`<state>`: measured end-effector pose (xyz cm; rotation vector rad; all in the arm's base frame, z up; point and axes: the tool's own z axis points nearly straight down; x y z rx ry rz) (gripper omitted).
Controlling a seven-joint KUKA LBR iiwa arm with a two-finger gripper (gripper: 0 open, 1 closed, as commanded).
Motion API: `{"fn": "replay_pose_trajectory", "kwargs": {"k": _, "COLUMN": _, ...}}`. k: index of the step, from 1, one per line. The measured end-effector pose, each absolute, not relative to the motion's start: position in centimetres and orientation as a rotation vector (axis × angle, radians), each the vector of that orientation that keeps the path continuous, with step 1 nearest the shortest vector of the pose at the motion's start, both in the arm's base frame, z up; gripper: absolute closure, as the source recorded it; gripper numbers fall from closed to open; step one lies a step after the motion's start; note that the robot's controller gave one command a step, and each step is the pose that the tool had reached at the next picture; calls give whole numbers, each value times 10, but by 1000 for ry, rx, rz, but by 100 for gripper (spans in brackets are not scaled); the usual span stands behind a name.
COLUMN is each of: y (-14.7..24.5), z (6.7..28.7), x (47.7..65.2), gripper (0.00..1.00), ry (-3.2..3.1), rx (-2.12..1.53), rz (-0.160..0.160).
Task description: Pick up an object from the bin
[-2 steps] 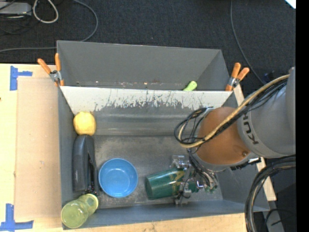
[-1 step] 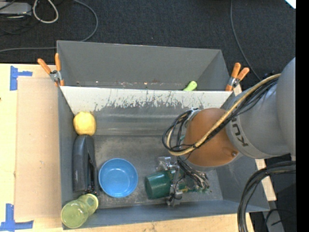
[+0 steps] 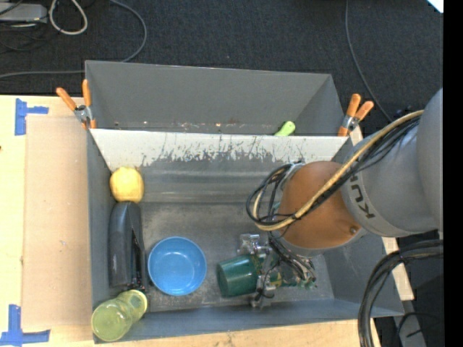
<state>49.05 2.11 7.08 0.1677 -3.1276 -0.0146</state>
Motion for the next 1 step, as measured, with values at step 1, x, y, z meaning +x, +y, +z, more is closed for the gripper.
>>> {"fn": "replay_pose_trajectory", "kwargs": {"k": 1, "y": 25, "z": 71, "x": 487, "gripper": 0, "ry": -3132, "rx": 51, "rz": -10}}
